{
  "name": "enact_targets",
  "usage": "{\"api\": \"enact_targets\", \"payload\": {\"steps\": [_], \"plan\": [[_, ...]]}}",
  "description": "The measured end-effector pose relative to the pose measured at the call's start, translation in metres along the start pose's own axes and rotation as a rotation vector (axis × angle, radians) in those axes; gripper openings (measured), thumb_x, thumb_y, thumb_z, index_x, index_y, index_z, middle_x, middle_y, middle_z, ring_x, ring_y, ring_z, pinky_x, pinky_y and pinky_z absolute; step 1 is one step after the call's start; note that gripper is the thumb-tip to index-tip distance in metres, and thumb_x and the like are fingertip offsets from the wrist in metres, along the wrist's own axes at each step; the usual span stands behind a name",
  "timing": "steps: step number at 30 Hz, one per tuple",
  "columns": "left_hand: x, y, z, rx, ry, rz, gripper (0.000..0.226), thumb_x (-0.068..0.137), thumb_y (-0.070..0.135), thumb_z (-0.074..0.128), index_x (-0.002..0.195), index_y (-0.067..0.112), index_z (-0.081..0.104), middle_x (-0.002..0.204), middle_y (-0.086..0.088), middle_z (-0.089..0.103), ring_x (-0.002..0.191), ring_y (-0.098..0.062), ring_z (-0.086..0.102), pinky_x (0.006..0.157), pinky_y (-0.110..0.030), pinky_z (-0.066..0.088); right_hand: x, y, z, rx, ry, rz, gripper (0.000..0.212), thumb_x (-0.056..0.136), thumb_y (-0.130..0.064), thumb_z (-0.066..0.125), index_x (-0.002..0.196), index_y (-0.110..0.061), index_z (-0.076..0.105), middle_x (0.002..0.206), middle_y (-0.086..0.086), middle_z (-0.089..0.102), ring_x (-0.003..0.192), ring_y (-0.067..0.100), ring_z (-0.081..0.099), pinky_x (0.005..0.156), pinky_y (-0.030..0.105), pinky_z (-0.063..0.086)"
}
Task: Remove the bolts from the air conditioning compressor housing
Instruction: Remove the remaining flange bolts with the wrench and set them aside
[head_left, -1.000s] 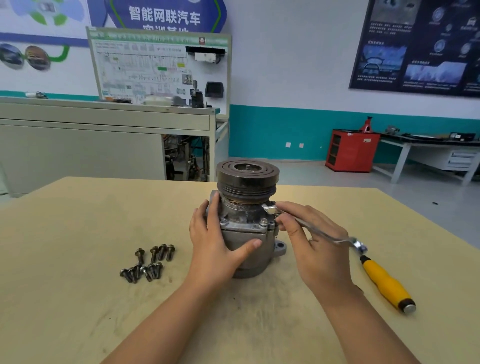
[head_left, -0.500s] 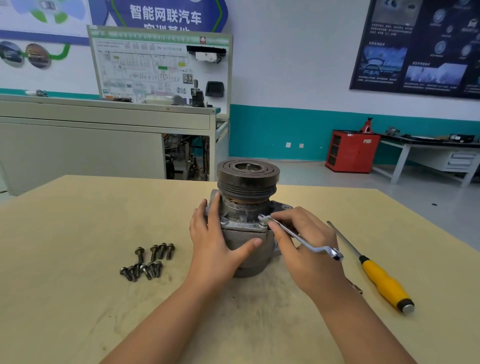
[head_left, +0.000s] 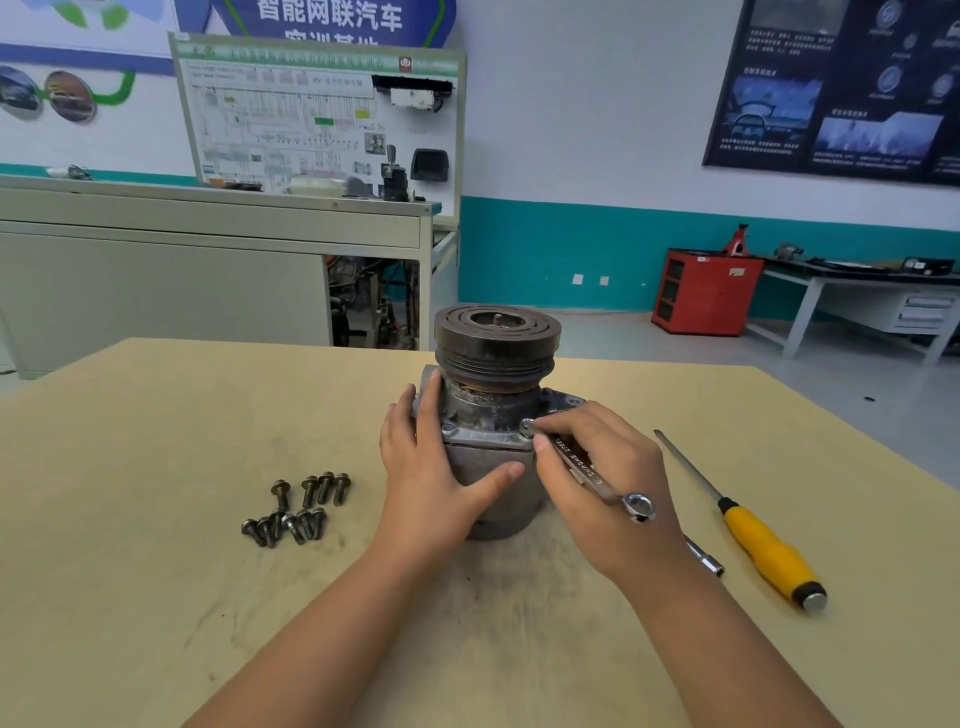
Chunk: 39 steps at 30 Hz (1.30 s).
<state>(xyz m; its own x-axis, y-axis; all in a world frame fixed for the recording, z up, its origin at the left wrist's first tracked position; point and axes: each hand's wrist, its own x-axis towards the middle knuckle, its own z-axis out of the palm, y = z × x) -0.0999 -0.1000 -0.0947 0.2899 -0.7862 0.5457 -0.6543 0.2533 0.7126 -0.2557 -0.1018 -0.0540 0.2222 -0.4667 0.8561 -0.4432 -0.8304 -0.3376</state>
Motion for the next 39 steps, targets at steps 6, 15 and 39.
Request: {"api": "enact_targets", "payload": {"steps": [6, 15, 39], "plan": [[0.000, 0.001, 0.000, -0.011, -0.003, -0.006, 0.096, 0.067, 0.061, 0.070, 0.127, 0.064, -0.005, 0.156, 0.006, 0.005, 0.143, -0.013, 0.002, 0.116, -0.041, 0.013, 0.003, -0.008, -0.001, 0.102, 0.001, 0.157, 0.014, 0.082, -0.017, 0.057, 0.083, -0.015, 0.071, 0.074, -0.013, 0.063, 0.077, 0.001, 0.058, 0.065, 0.005, 0.041], [0.000, 0.002, -0.001, -0.007, -0.005, -0.007, 0.097, 0.068, 0.058, 0.071, 0.130, 0.060, -0.004, 0.156, 0.004, 0.007, 0.143, -0.015, 0.003, 0.117, -0.043, 0.015, 0.015, 0.004, -0.014, 0.581, -0.105, 0.628, 0.022, 0.090, 0.002, 0.052, 0.083, -0.010, 0.070, 0.049, -0.006, 0.052, 0.048, 0.004, 0.047, 0.048, 0.015, 0.039], [0.000, 0.001, -0.001, -0.015, -0.005, 0.002, 0.096, 0.064, 0.064, 0.066, 0.128, 0.062, -0.005, 0.154, 0.003, 0.011, 0.141, -0.016, 0.006, 0.116, -0.042, 0.014, 0.018, 0.026, 0.009, 1.066, 0.031, 0.913, 0.033, 0.101, -0.024, 0.034, 0.087, -0.006, 0.057, 0.050, -0.004, 0.052, 0.039, 0.006, 0.043, 0.035, 0.016, 0.030]]}}
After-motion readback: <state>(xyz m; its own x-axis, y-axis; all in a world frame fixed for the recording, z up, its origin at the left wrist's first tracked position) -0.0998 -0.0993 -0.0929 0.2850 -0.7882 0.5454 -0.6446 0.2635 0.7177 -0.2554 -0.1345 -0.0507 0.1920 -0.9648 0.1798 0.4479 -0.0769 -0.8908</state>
